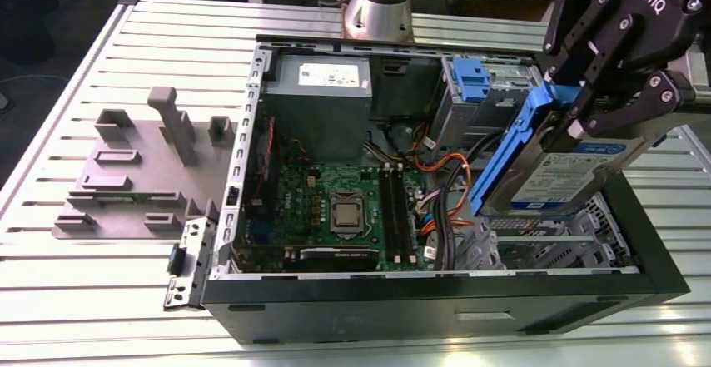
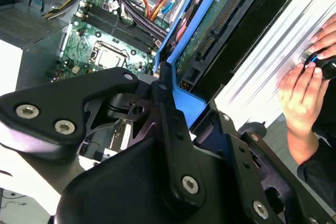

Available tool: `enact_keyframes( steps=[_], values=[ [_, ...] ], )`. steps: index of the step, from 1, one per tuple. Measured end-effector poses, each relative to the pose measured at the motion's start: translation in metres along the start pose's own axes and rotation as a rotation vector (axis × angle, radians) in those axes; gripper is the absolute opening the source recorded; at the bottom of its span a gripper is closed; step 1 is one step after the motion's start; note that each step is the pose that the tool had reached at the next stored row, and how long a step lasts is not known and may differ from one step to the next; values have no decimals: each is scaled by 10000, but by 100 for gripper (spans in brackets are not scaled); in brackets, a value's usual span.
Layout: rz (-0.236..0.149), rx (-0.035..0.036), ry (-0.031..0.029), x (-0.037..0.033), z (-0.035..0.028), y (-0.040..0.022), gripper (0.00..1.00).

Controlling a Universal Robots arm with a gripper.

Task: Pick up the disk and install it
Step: 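Insert the disk into the insertion slot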

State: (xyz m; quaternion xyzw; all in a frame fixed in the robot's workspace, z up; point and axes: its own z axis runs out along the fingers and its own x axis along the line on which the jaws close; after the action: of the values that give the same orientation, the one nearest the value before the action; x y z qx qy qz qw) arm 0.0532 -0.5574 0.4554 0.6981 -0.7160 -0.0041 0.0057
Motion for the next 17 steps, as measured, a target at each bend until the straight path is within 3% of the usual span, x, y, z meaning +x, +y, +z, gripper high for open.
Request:
enact_keyframes(
  steps=[8,17],
  values=[
    [40,0,-1,0,26,-106,36],
    [31,0,-1,21,33,-123,36]
  ],
)
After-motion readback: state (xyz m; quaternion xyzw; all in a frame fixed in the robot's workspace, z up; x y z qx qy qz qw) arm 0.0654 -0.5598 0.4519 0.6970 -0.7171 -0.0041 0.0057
